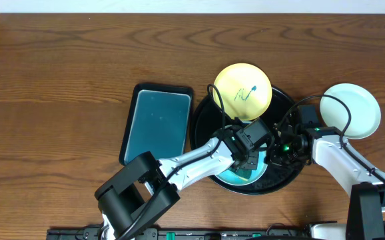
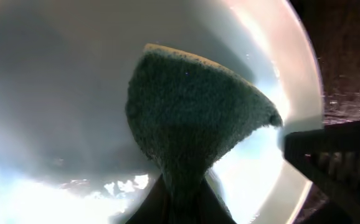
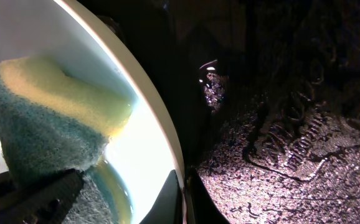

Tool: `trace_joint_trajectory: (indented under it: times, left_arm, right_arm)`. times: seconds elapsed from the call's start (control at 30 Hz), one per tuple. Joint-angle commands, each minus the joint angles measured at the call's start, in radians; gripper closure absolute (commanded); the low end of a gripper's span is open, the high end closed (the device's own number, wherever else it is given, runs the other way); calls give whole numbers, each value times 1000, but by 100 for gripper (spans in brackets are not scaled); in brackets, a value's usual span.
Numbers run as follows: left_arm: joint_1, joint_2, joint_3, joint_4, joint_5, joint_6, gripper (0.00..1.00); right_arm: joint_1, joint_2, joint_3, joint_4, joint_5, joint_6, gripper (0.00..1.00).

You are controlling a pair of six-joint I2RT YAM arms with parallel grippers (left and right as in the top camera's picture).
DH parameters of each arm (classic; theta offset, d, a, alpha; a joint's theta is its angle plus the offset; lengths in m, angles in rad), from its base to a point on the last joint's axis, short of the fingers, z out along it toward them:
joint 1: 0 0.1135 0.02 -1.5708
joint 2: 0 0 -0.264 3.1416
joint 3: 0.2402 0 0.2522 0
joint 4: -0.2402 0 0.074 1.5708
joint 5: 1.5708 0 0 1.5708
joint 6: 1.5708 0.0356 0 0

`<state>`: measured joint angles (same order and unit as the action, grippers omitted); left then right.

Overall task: Clean dirty plates on tray and stack at the side
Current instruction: 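Wipe the sponge across the plate toward its edges with the left gripper, then move the sponge with the left gripper back over the teal tray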

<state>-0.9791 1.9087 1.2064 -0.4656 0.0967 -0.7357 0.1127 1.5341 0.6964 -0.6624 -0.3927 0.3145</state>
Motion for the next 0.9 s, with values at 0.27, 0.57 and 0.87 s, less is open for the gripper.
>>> trace_joint_trajectory:
  times: [0.27,0.57,0.87]
  left_arm:
    - [110,3,6,-164,-301,90,92]
    - [133,-159,18,-167,-47,193,92]
    - [149,-280,18,-212,-67,253,92]
  right_arm:
    - [0,5,-6,-11,30,-2,99]
    - [0,5,-6,-6,38,-1,93]
    - [0,5,-6,15,51,-1,89]
